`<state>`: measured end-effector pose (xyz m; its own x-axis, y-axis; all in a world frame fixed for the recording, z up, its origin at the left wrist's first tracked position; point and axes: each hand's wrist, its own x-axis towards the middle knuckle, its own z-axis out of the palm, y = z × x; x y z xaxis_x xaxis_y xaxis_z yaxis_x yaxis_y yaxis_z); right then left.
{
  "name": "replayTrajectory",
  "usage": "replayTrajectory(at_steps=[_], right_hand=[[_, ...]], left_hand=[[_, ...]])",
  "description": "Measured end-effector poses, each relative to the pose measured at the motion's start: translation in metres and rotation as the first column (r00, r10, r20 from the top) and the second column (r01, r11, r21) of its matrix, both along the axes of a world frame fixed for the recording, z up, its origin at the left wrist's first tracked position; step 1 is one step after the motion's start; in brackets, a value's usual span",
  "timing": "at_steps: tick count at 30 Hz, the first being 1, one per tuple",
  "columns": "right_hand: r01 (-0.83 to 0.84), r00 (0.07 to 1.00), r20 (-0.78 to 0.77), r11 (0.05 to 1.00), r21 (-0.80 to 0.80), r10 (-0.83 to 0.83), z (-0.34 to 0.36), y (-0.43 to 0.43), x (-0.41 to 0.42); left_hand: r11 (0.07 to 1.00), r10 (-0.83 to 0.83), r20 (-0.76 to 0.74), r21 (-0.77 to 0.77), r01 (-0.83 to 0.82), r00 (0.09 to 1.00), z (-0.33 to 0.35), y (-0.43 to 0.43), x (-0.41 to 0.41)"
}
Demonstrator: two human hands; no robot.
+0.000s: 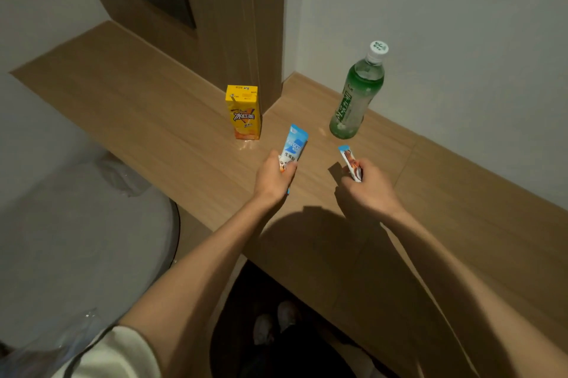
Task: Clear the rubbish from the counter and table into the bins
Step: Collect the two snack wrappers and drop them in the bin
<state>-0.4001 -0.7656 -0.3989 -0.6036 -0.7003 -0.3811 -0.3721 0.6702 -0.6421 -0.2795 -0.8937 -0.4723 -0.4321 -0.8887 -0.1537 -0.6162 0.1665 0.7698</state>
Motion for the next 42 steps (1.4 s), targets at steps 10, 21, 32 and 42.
replayTrajectory(at_steps=[10,21,32,42], right_hand=[[-0.175,0.982,-0.089,0.981,-0.079,0.168,0.033,0.046,0.043],[-0.456,0.89,-0.098,0.879,-0.139,0.446,0.035,0.171,0.071],[-0.588,0.809,-0.02,0.807,-0.064,0.588,0.002,0.321,0.11],[-0.426,0.904,0.054,0.904,0.042,0.424,-0.106,0.389,0.129]], left_hand=[[0.974,0.106,-0.42,0.228,-0.008,0.901,0.067,0.082,0.062],[0.909,0.409,-0.373,0.249,-0.334,0.833,0.067,0.27,0.108],[0.725,0.673,-0.272,0.423,-0.543,0.687,0.038,0.452,0.149],[0.685,0.63,-0.19,0.594,-0.423,0.753,-0.058,0.494,0.153]])
